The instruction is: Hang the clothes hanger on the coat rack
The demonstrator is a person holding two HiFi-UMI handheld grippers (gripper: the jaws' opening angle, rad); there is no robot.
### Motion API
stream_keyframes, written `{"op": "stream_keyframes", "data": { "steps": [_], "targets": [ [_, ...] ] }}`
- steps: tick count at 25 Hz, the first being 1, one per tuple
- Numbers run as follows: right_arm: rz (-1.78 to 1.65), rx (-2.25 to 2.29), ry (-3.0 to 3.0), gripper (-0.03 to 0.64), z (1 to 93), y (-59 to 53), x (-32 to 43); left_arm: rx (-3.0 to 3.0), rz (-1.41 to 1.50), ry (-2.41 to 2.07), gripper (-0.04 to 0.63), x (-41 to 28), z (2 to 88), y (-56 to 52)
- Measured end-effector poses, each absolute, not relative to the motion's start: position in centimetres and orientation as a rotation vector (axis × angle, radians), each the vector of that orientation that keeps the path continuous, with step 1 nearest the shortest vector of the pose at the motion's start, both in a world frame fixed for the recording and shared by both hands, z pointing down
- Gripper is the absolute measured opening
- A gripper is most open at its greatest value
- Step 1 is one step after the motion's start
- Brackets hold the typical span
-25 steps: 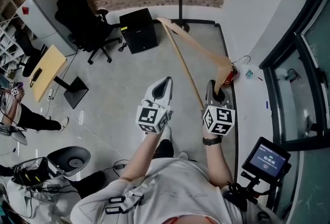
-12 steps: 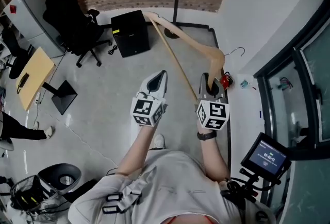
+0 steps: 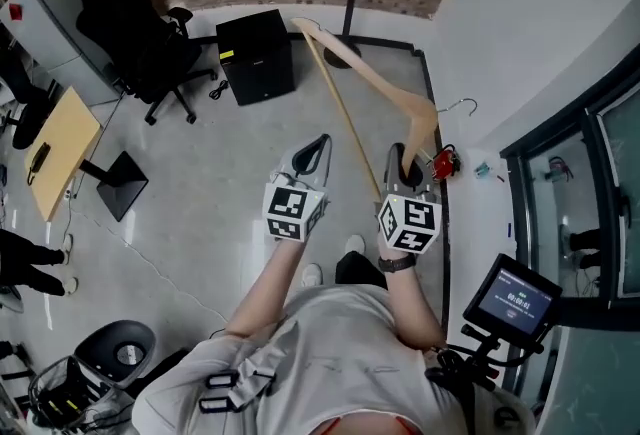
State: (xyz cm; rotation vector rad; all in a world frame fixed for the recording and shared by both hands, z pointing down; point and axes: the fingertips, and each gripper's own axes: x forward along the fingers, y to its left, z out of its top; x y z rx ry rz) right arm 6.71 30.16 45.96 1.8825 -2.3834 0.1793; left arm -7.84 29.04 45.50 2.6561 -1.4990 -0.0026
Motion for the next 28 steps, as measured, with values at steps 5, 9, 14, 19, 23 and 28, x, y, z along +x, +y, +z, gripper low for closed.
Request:
{"op": "stream_keyframes", "data": {
  "steps": [5, 9, 14, 19, 23, 28],
  "targets": [
    [0.184, 1.839, -2.432, 0.018, 46.9, 23.8, 7.4, 2.685, 0.003, -1.484, 0.000, -5.9, 46.0, 22.9],
    [0.174, 1.837, -2.441, 0.018, 46.5, 20.8, 8.3, 2.718, 0.005, -1.482, 0.000, -4.4, 45.3, 19.7],
    [0.152, 1.821, -2.480, 0.017, 43.7, 11.0, 12.8, 2.743, -0.003, -1.515, 0.000, 0.5, 41.8, 9.9],
    [0.209, 1.826, -2.518, 0.017, 44.2, 5.9, 17.8, 2.842, 0.081, -1.513, 0.026, 5.6, 41.6, 5.5],
    [0.322, 1.804, -2.547, 0.015, 44.6, 2.2, 19.8, 2.815, 0.123, -1.506, 0.054, 7.8, 42.4, 2.0],
    [0.351, 1.746, -2.538, 0.015, 46.2, -2.5, 19.2, 2.684, 0.077, -1.574, 0.049, 6.1, 43.7, -3.2]
  ]
}}
